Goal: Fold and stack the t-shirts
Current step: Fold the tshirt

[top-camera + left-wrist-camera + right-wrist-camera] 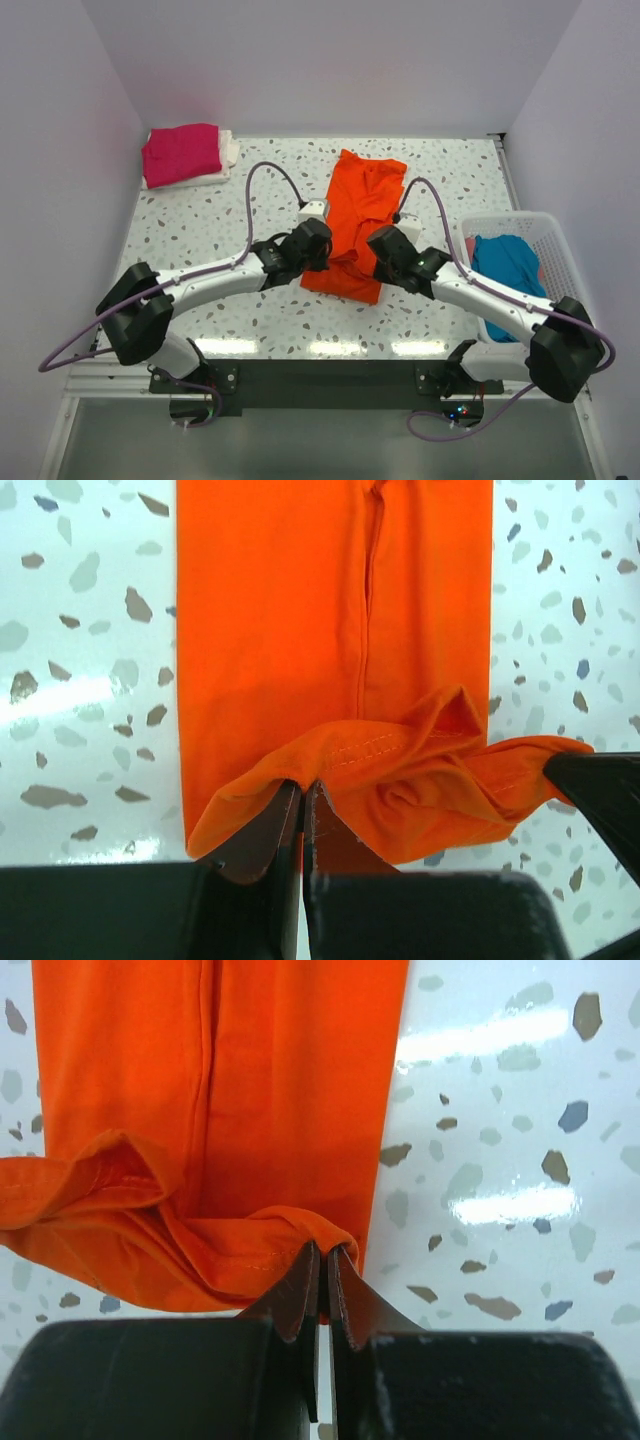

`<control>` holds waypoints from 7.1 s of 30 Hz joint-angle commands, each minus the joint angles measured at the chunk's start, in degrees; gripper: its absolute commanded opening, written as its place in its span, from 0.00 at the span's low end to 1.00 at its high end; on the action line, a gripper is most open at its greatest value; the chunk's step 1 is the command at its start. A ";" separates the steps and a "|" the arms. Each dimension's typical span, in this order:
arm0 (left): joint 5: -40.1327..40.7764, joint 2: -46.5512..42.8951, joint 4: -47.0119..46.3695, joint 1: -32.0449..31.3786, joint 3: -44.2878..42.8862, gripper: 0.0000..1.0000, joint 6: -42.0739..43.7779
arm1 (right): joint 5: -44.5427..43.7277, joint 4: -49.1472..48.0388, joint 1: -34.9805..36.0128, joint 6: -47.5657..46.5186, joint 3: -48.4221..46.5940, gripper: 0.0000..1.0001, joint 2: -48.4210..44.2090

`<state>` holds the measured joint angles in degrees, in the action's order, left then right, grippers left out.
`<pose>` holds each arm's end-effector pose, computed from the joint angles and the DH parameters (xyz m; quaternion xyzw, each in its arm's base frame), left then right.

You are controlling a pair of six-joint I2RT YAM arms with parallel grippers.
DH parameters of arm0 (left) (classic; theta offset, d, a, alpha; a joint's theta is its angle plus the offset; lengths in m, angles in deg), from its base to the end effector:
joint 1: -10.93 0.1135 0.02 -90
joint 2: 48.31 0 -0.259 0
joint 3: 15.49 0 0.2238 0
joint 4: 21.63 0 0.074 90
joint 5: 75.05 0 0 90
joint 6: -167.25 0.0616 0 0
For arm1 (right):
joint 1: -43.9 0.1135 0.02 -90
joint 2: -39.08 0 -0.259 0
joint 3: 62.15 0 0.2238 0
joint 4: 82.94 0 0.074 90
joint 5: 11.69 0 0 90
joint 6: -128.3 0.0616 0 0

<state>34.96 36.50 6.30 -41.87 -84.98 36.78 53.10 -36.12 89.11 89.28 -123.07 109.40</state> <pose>0.2033 -0.2330 0.2219 0.0285 0.9061 -0.1745 0.3842 0.1776 0.1417 0.2130 0.1103 0.9294 0.0716 0.3448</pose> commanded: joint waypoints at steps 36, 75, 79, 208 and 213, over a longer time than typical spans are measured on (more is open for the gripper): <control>-11.13 32.34 -11.59 17.11 -31.49 0.01 12.52 | 18.79 -16.23 -27.81 -11.52 -16.60 0.04 26.00; -14.92 30.31 -16.43 17.64 -24.99 0.27 9.35 | 17.30 -15.88 -15.24 -9.15 -7.73 0.50 18.80; -14.74 33.04 -16.16 17.73 -27.53 0.27 10.41 | 18.00 -17.29 -14.89 -8.62 -5.44 0.49 18.80; -15.09 -15.91 -17.56 4.10 31.95 0.56 -15.43 | 27.76 -24.06 -10.49 0.34 17.94 0.58 -0.01; -13.68 -15.65 -18.09 4.10 33.01 0.50 -17.27 | 27.23 -25.99 -10.49 2.71 19.96 0.55 -0.36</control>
<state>19.92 21.51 -8.96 -38.19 -52.98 21.72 80.86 -58.89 78.60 88.93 -105.06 109.56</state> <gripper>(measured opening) 0.508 0.557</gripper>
